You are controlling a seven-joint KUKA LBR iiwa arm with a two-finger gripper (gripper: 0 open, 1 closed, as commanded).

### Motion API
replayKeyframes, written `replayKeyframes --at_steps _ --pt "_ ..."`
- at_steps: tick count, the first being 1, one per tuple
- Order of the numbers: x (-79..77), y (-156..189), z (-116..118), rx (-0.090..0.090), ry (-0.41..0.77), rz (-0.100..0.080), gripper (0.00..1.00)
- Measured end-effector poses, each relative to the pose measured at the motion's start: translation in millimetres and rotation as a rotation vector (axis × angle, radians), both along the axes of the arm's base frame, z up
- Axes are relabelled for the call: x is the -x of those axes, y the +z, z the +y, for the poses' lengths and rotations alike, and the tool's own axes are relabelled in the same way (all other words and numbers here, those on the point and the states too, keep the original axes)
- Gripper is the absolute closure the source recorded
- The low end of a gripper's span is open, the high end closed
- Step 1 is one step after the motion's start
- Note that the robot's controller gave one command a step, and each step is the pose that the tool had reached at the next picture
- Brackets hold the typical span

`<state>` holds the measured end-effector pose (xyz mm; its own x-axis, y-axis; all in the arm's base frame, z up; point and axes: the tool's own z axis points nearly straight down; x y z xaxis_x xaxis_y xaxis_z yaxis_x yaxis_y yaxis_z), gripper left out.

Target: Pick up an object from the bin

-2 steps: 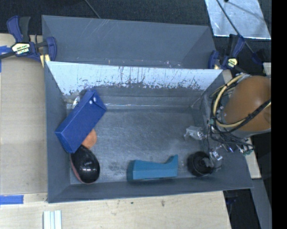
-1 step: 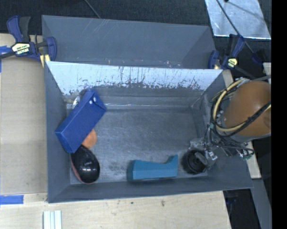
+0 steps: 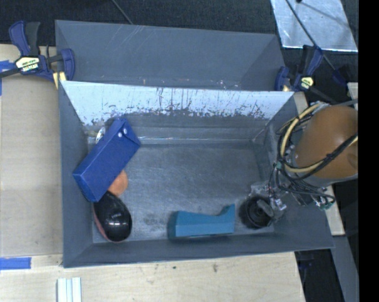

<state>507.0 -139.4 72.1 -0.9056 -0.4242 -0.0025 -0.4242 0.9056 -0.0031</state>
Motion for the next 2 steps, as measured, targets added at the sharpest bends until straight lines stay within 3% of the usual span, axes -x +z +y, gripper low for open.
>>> replayKeyframes --at_steps 2 --pt "0.3 5.4 0.7 -0.002 -0.001 0.002 1.0"
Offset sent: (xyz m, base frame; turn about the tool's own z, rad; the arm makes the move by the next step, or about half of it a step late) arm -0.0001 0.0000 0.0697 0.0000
